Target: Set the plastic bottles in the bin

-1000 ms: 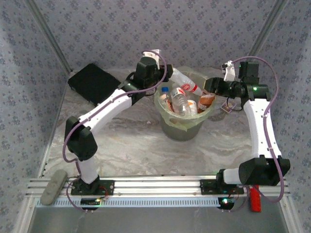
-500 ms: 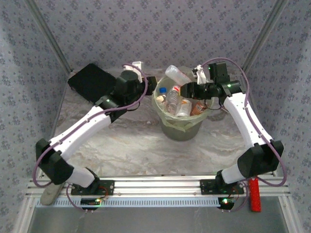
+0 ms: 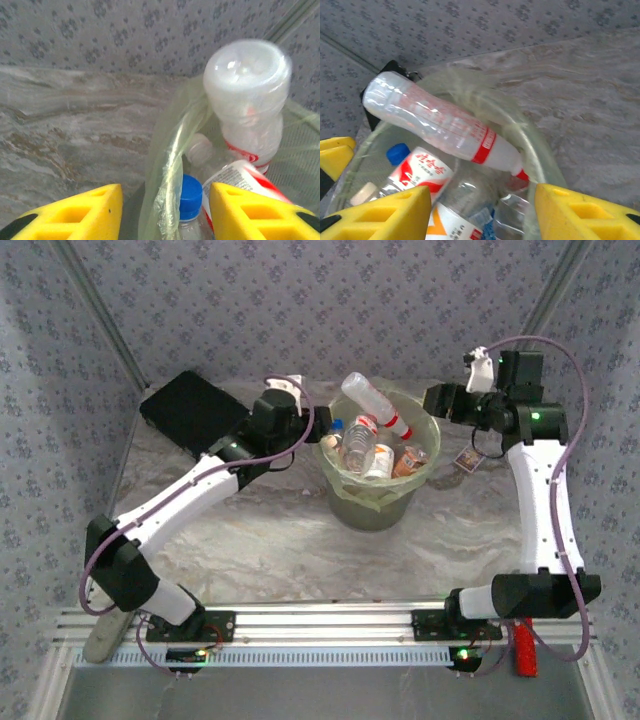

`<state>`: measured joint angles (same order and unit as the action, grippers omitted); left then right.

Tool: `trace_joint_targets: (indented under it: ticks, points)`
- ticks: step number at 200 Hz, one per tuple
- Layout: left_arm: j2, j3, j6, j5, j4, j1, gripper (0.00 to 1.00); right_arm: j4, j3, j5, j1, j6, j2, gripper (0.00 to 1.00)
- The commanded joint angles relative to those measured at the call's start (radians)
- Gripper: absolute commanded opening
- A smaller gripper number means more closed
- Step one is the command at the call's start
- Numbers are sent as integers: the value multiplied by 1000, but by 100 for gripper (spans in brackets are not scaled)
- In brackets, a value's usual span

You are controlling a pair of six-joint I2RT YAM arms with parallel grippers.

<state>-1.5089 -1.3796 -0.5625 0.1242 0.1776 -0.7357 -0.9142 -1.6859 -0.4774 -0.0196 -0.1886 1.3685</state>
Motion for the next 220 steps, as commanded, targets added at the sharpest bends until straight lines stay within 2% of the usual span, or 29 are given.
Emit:
trace_joint_targets:
  ticks: [1, 75, 123, 152, 186, 220]
  points:
    - [-26, -40, -17, -33, 4, -11, 50, -80, 52, -3, -6, 35, 9, 58]
    - [-39, -45, -33, 0, 19, -15, 48, -58, 129, -61, 47, 55, 67, 57]
    - [2, -29, -43, 62, 70, 5, 45, 59, 166, -178, 188, -6, 107, 54]
    - [102, 45, -60, 115, 123, 34, 45, 141, 146, -195, 316, -62, 172, 54]
    - [286, 146, -47, 265, 272, 76, 44, 235, 61, -171, 455, -112, 286, 53]
    - [501, 262, -66, 301, 420, 211, 45, 342, -55, -149, 565, -165, 410, 53]
